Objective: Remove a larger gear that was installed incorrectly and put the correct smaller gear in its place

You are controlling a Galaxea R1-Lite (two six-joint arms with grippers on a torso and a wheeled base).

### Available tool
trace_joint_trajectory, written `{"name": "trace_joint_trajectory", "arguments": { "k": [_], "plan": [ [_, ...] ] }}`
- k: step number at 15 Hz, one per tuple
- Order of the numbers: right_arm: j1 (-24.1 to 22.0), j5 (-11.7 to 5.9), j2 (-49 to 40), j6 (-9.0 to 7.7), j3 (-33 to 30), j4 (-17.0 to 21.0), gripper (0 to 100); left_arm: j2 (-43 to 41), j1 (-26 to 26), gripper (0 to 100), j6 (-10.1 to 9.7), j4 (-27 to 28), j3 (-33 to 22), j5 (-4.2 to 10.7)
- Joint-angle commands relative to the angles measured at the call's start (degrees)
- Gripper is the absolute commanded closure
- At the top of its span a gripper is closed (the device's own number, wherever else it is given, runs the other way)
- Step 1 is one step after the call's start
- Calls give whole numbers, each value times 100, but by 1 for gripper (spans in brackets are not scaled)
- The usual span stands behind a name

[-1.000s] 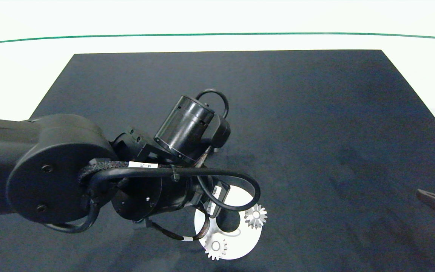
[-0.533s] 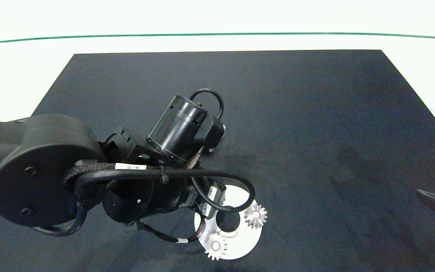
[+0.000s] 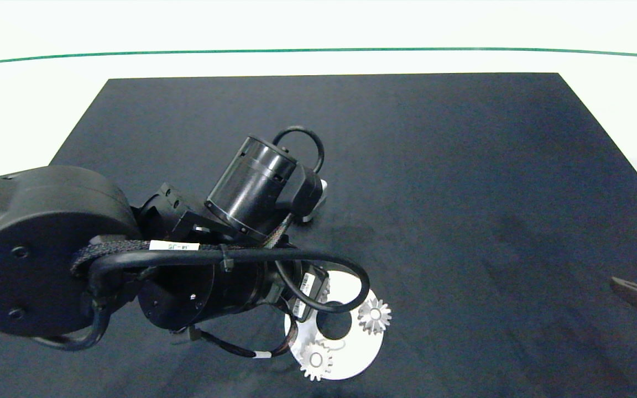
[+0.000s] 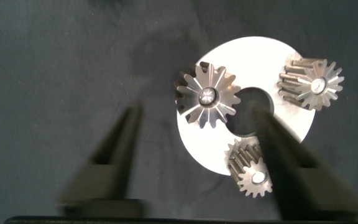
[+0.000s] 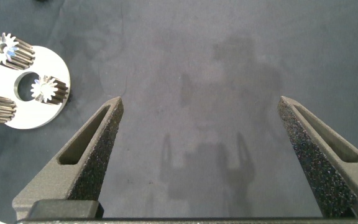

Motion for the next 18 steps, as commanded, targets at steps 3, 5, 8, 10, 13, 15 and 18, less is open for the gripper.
{"name": "trace_joint_trajectory", "arguments": {
  "k": [3, 5, 8, 10, 13, 15, 18],
  "plan": [
    [2, 5, 1, -3, 10, 3, 0, 72, -35, 0, 349, 124, -92, 15],
    [2, 5, 10, -3, 10, 3, 0, 134, -44, 0, 401, 871, -523, 15],
    [2, 5, 28, -3, 36, 3, 0, 459, -61, 0, 349, 1539, -1059, 32],
    [2, 5, 28, -3, 36, 3, 0, 652, -79, 0, 349, 1548, -1200, 41],
    [2, 5, 28, -3, 36, 3, 0, 863, -202, 0, 340, 1539, -1446, 41],
    [2, 5, 28, -3, 36, -58, 0, 960, -246, 0, 331, 1530, -1481, 41],
    [2, 5, 28, -3, 36, -76, 0, 1100, -237, 0, 313, 1513, -1481, 50]
  ]
}}
